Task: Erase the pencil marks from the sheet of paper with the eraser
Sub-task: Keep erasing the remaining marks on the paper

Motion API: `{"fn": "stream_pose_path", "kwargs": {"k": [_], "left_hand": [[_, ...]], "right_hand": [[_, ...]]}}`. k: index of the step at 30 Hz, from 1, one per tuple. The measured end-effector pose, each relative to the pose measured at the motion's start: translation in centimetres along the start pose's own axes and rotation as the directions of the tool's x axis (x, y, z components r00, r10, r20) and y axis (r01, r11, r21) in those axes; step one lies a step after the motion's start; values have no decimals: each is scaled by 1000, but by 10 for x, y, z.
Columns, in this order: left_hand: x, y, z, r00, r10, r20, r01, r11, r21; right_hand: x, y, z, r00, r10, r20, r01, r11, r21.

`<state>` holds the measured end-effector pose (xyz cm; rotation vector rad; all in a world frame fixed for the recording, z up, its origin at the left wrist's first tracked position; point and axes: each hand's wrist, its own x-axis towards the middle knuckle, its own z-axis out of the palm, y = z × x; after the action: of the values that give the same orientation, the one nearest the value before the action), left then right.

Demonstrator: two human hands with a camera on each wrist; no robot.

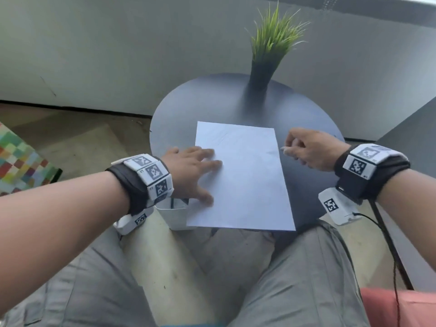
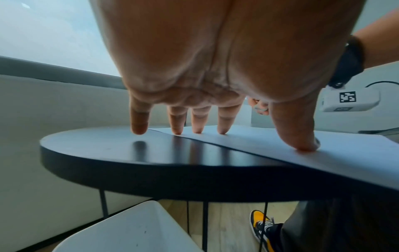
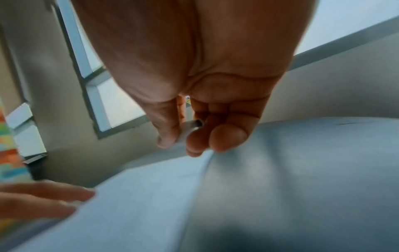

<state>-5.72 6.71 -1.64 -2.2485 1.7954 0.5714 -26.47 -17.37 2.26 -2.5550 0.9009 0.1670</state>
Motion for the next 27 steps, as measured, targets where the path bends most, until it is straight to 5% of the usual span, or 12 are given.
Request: {"fn": "stream_pose_path", "kwargs": {"k": [6,14,18,21,23,26,27], "left_hand": [[17,12,-4,987,100,-123,-96,995,37],[40,19,-5,993,121,-1,-121,991,64],[45,18,-6,991,131,9,-131,984,124],[48,21,-7,991,132,12,-132,979,157],[49,22,-9,992,123,8,-123,977,173],[49,24,-11,992,122,20,-123,976,180],[49,25,-11,992,125,23,-127,974,187]], "right_hand": [[16,-47,20,986,-142,91,130,983,126],[21,-52,42,981,-155,116,168,979,-111],[-21,-67,63,822,-431,371,500,859,-110],[4,-50,46,939,-300,167,320,940,-115],[7,-43,46,954,-275,120,291,947,-139],[-18,-60,65,804,-468,368,522,851,-58],[-20,-61,66,791,-472,390,530,846,-50]]}}
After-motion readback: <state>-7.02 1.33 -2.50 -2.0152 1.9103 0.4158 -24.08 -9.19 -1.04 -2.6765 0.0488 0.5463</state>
